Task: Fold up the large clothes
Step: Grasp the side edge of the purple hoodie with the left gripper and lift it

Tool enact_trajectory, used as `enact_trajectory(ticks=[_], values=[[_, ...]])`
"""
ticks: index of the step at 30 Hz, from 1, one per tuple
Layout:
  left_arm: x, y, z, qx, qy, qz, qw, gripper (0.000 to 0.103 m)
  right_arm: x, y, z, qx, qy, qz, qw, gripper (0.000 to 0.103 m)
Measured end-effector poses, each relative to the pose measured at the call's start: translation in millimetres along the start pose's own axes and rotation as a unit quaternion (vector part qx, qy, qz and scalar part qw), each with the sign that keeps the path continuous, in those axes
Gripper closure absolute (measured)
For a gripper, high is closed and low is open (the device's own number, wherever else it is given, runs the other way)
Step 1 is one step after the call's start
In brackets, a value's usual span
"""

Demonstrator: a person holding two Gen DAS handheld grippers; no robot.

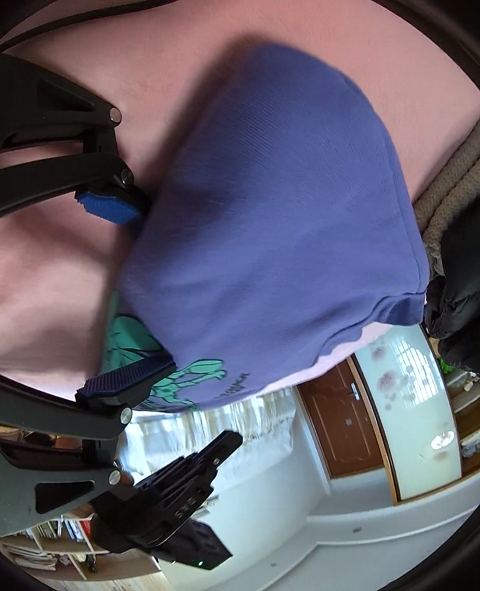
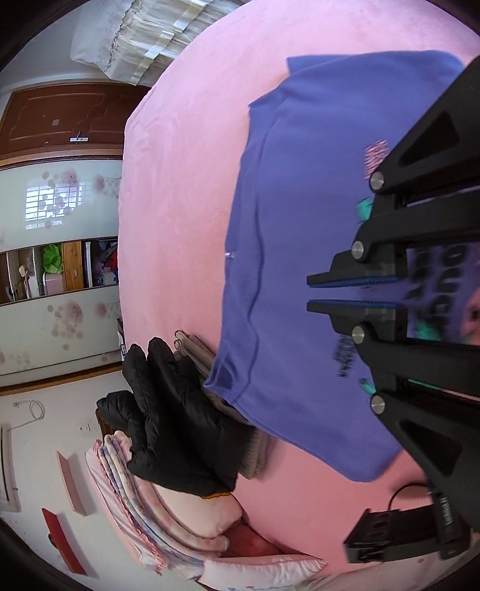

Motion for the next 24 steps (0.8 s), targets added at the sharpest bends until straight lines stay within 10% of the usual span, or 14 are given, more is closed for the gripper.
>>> enact_trajectory(ticks=[15,24], values=[[-6.8,3.9,8.1,-0.005,-0.058,0.032,0.9978,0.037,67.6,-53.8,10.9,0.02,-0.006,-0.067,0.998,0.103],[-1.3,24.1,-0.8,-0.096,-0.105,0.043,0.989,0.037,56.0,-50.1,16.5,0.05,0.004,-0.07,0.996,0.103]])
Point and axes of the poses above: each gripper's, at about its wrist camera, not at the fingertips, and x roughly the way its jaws point, z to its right, y to its top, the point moved 3 cm from there along x, roughly the way its jaws point, and after that the axes turned 9 degrees about z, right-handed, at the moved point
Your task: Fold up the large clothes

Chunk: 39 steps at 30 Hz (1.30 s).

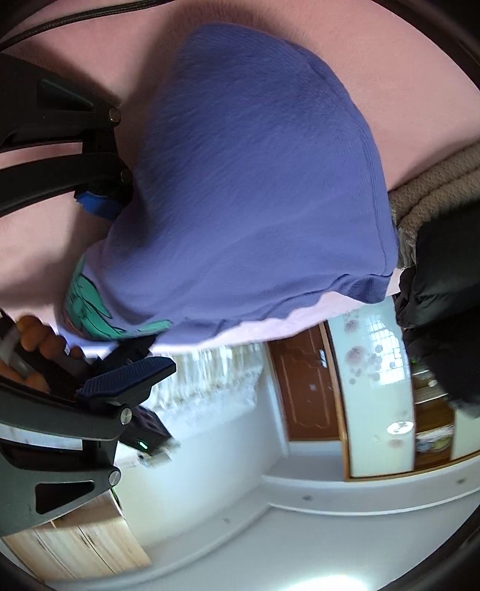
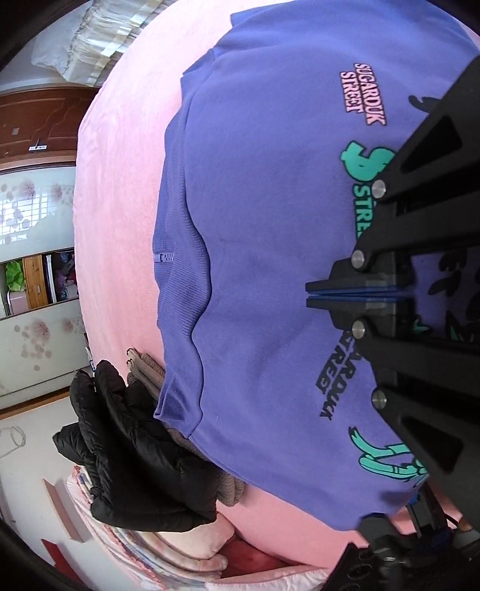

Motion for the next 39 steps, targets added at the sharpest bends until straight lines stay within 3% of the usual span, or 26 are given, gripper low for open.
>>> enact_trajectory(ticks=[4,8,12,17,21,27,30,31,32,35,37,39], values=[[-2.4,0.8,-1.3,-0.027,-0.015,0.0,0.9995,0.037,-4.0,0.4,1.8,0.004,0.006,0.0,1.0,0.103],[-13.5,-9.4,-15.8,-0.06,0.018,-0.005,0.998,0.037,-5.5,-1.2,-0.7,-0.005,0.005,-0.004,1.0,0.103],[-28.3,-15.4,-16.2,-0.044,0.039,0.016,0.9982,0.037,-7.8,-3.5,-0.1,-0.01,0.005,0.0,1.0,0.103],[-4.2,-2.4,-28.0,-0.033,0.055,0.037,0.9972,0.037,-11.3,-5.7,0.8,-0.008,0.002,0.003,1.0,0.103],[18.6,13.5,-23.6,-0.035,0.034,0.043,0.9979,0.033,-13.5,-6.7,1.7,-0.014,0.003,0.004,1.0,0.103],[39.4,28.7,-14.3,-0.042,0.027,0.034,0.9982,0.024,-19.1,-3.6,-2.8,-0.037,-0.007,0.011,0.999,0.103],[40.1,29.6,-7.5,-0.028,0.044,0.024,0.9983,0.025,-22.5,-5.0,-7.6,-0.055,-0.014,0.016,0.998,0.103],[41.4,29.8,-4.4,-0.016,0.059,0.021,0.9979,0.033,-22.2,-6.0,-8.4,-0.059,-0.016,0.016,0.998,0.103],[40.0,28.5,-3.6,-0.005,0.068,0.019,0.9975,0.051,-21.0,-6.9,-9.1,-0.061,-0.017,0.015,0.998,0.103],[40.3,24.9,18.3,0.093,0.121,0.018,0.9882,0.078,-15.8,-8.6,-8.7,-0.059,-0.017,0.01,0.998,0.103],[41.5,16.8,43.4,0.174,0.15,0.026,0.9728,0.083,-12.8,-10.0,-6.5,-0.051,-0.013,0.008,0.999,0.103],[45.8,3.2,74.6,0.264,0.171,0.039,0.9483,0.085,-10.3,-12.8,-4.3,-0.047,-0.01,0.008,0.999,0.103]])
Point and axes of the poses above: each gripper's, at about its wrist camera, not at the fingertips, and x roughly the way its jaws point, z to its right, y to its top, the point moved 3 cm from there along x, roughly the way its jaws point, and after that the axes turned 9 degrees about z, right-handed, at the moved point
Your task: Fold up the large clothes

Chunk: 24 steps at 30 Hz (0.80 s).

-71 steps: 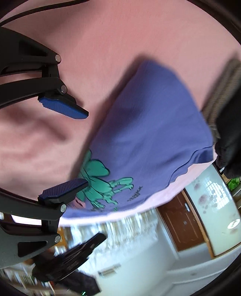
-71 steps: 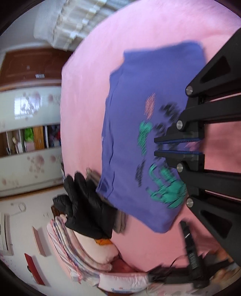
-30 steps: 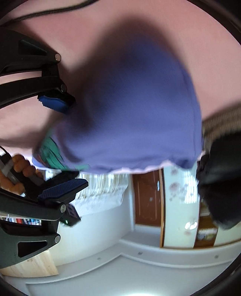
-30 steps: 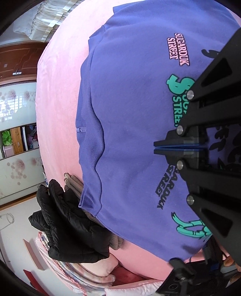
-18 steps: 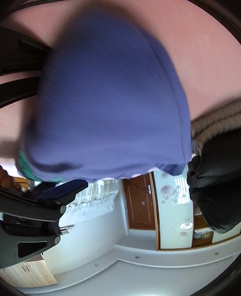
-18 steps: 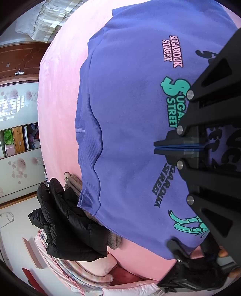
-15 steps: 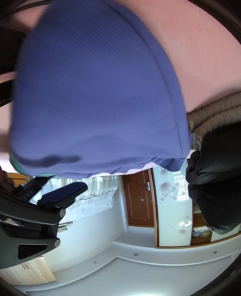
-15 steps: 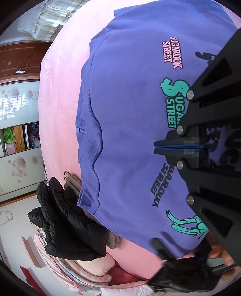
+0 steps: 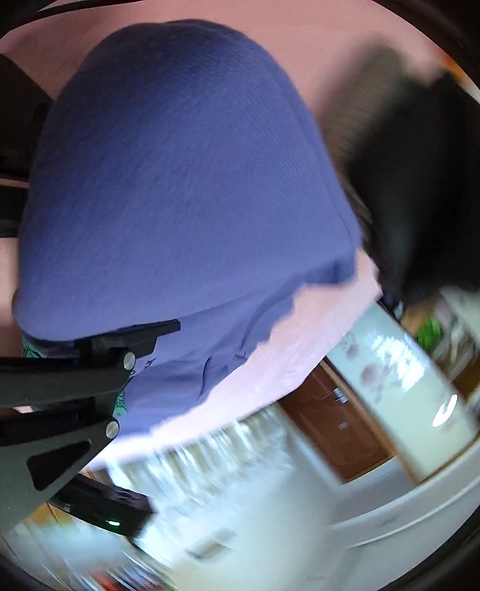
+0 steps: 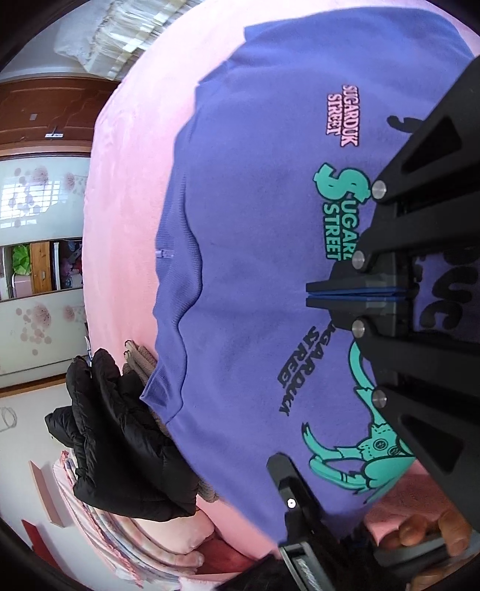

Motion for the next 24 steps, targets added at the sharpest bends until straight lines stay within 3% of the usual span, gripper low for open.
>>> enact_trajectory(ticks=[2,5,7,11,13,15,18,24], values=[[-5.6,1.5,29.0,0.066,0.004,0.018,0.9976,0.085,0.8,-2.9,5.5,0.014,0.009,0.001,1.0,0.103],[-11.3,-5.6,74.5,0.183,0.007,0.034,0.9824,0.085,-0.5,-6.8,14.7,0.028,0.026,0.007,0.999,0.103],[-9.4,-14.1,105.1,0.276,0.015,0.042,0.9602,0.085,-1.0,-8.8,18.7,0.034,0.034,0.01,0.999,0.103],[-3.2,-25.0,140.5,0.39,0.023,0.042,0.9195,0.085,-3.0,-13.5,30.8,0.06,0.058,0.018,0.996,0.103],[-0.8,-29.5,149.9,0.429,0.023,0.039,0.9023,0.085,-2.8,-14.8,35.2,0.072,0.069,0.021,0.995,0.103],[0.8,-36.8,160.3,0.478,0.023,0.035,0.8772,0.085,-2.9,-16.9,40.4,0.088,0.083,0.024,0.992,0.103],[-4.4,-51.1,182.0,0.53,0.019,0.026,0.8475,0.085,-2.8,-19.2,48.2,0.107,0.103,0.03,0.988,0.103],[2.1,-65.8,211.4,0.607,0.034,0.006,0.7941,0.086,-1.8,-17.7,58.4,0.121,0.131,0.019,0.984,0.103]])
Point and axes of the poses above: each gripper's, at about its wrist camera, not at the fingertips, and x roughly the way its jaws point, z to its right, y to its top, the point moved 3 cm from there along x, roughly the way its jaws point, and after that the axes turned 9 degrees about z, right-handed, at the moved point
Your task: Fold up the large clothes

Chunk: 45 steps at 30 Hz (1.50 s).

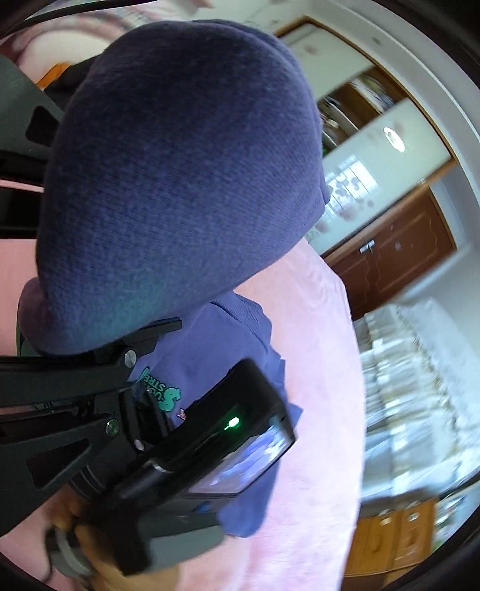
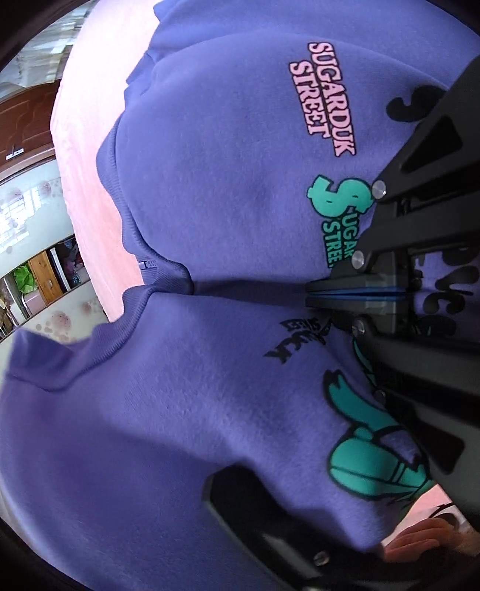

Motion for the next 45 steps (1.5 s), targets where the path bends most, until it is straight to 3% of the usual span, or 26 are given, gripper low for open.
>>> enact_trajectory(ticks=[5,10,17,20,23,27,32,38,41,45], values=[[-8.9,7.6,-1.4,-0.024,-0.003,-0.021,0.9995,0.086,-16.8,15.6,4.8,0.004,0.029,-0.036,0.999,0.103],[-14.3,0.5,-0.2,-0.022,0.009,-0.024,0.9994,0.086,-50.8,55.3,21.1,-0.01,0.031,-0.007,0.999,0.103],[-12.4,13.7,8.0,-0.01,0.023,-0.014,0.9996,0.086,3.2,99.9,48.3,-0.029,-0.001,-0.065,0.997,0.103],[-10.2,16.6,12.7,-0.002,0.026,-0.01,0.9996,0.086,27.7,94.8,66.0,-0.015,-0.012,-0.092,0.996,0.103],[-4.8,21.2,19.6,0.01,0.026,-0.008,0.9996,0.086,33.8,88.5,75.7,0.006,-0.003,-0.088,0.996,0.103],[-1.6,29.0,42.8,0.084,0.03,-0.007,0.996,0.086,25.4,87.0,82.5,0.021,0.009,-0.088,0.996,0.103],[3.7,34.9,83.6,0.199,0.04,-0.01,0.9791,0.086,0.2,87.1,90.6,0.035,0.038,-0.089,0.995,0.103],[11.2,39.6,111.0,0.265,0.047,-0.017,0.9629,0.086,-58.3,87.5,113.1,0.036,0.045,-0.06,0.997,0.103],[15.8,36.1,133.2,0.319,0.052,-0.017,0.9463,0.086,-96.5,88.1,130.8,0.039,0.029,-0.04,0.998,0.103],[24.7,24.1,171.3,0.413,0.058,-0.008,0.9088,0.085,-138.3,88.2,149.1,0.032,-0.018,-0.017,0.999,0.099]])
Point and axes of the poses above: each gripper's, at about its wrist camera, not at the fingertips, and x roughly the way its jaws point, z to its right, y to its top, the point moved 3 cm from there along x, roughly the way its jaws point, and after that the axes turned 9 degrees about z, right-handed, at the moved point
